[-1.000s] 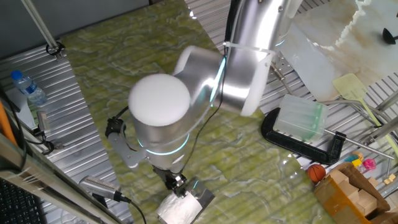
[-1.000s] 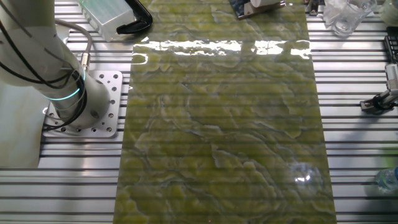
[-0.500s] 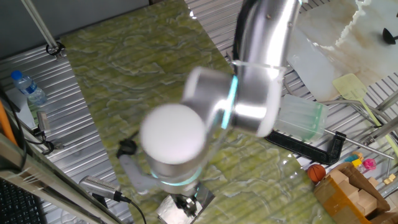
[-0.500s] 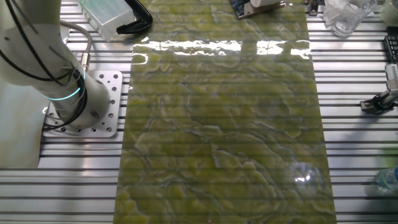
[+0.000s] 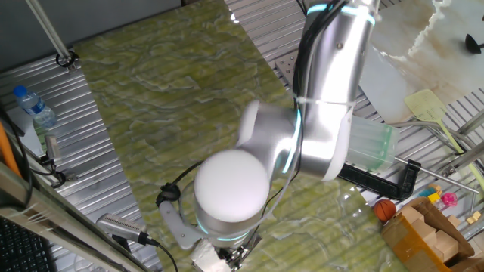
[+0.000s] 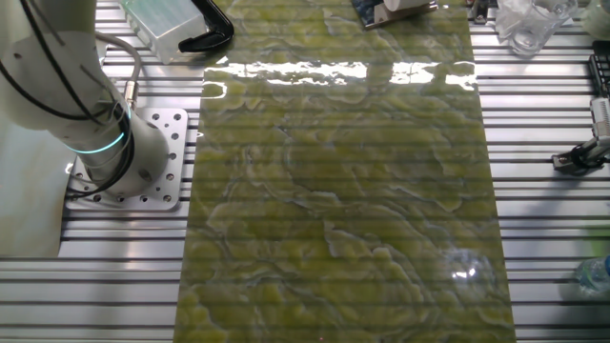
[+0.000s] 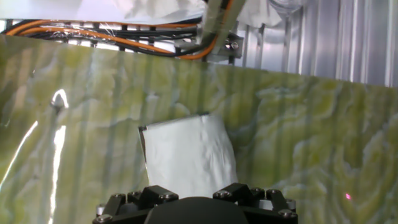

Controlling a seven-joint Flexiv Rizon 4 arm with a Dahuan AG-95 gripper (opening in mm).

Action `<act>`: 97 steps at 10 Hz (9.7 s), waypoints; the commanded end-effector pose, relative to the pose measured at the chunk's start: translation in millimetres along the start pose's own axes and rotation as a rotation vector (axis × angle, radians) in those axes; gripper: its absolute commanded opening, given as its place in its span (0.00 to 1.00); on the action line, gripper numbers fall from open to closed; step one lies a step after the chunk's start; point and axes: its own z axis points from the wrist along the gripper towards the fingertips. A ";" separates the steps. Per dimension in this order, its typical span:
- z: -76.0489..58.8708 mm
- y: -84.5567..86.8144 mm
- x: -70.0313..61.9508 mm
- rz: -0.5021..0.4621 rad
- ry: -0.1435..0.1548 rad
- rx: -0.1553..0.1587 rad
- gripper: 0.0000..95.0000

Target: Take the roll of paper down from the shelf

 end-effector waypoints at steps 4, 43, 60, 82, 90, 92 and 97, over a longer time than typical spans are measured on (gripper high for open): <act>17.5 -0.5 -6.5 -0.035 0.009 -0.008 0.80; 70.1 -4.9 0.1 -0.047 -0.010 -0.067 0.80; 60.7 -4.8 0.4 -0.052 0.000 -0.034 0.00; 35.1 -17.9 63.9 -0.086 0.044 -0.011 0.00; 34.7 -17.1 86.1 -0.097 0.051 0.015 0.00; 34.3 -17.6 87.6 -0.106 0.057 0.044 0.00; 31.7 -33.4 102.8 -0.141 0.059 0.040 0.00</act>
